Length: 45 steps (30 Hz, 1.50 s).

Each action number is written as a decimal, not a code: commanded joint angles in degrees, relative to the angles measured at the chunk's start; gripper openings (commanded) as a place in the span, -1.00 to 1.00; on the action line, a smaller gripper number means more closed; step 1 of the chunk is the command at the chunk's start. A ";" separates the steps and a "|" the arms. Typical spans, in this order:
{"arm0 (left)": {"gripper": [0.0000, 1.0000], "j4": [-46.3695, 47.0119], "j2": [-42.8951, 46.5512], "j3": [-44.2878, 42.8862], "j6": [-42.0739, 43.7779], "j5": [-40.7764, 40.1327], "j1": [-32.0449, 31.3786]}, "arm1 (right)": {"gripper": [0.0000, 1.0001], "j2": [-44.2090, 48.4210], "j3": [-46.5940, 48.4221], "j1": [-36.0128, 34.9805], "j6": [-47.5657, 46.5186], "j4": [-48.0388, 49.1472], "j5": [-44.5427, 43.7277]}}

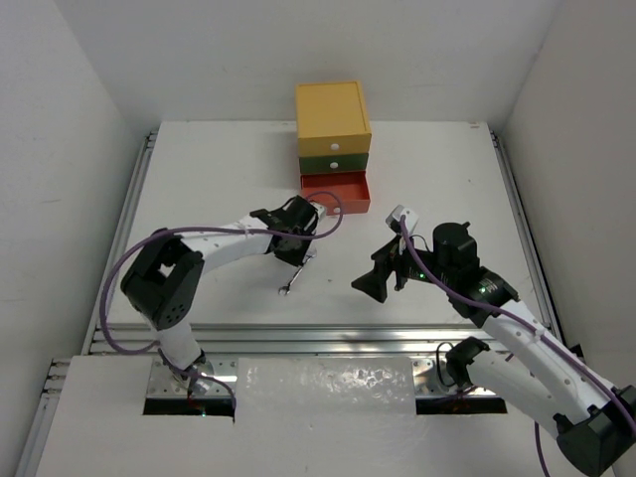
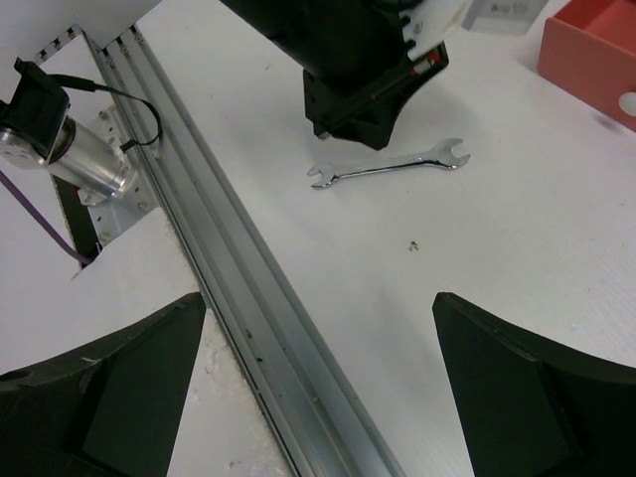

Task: Sort the tools into containers

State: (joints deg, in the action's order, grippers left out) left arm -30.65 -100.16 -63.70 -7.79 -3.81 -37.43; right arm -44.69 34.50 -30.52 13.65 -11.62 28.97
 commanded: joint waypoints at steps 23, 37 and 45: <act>0.12 -4.76 -3.55 -2.48 0.15 2.41 -2.03 | 0.94 0.83 -0.40 -0.33 0.24 2.04 -1.11; -0.11 -2.57 -8.74 -3.10 0.41 2.58 -2.47 | 0.94 2.32 -0.93 -0.33 -0.11 1.77 -1.20; -0.56 -1.43 -11.46 -2.83 0.76 3.55 -2.38 | 0.94 2.41 -1.19 -0.33 0.15 2.04 -0.67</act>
State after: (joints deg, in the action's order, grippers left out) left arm -34.89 -107.77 -67.68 -7.46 -1.76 -39.09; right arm -42.89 33.39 -30.55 13.76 -11.22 27.64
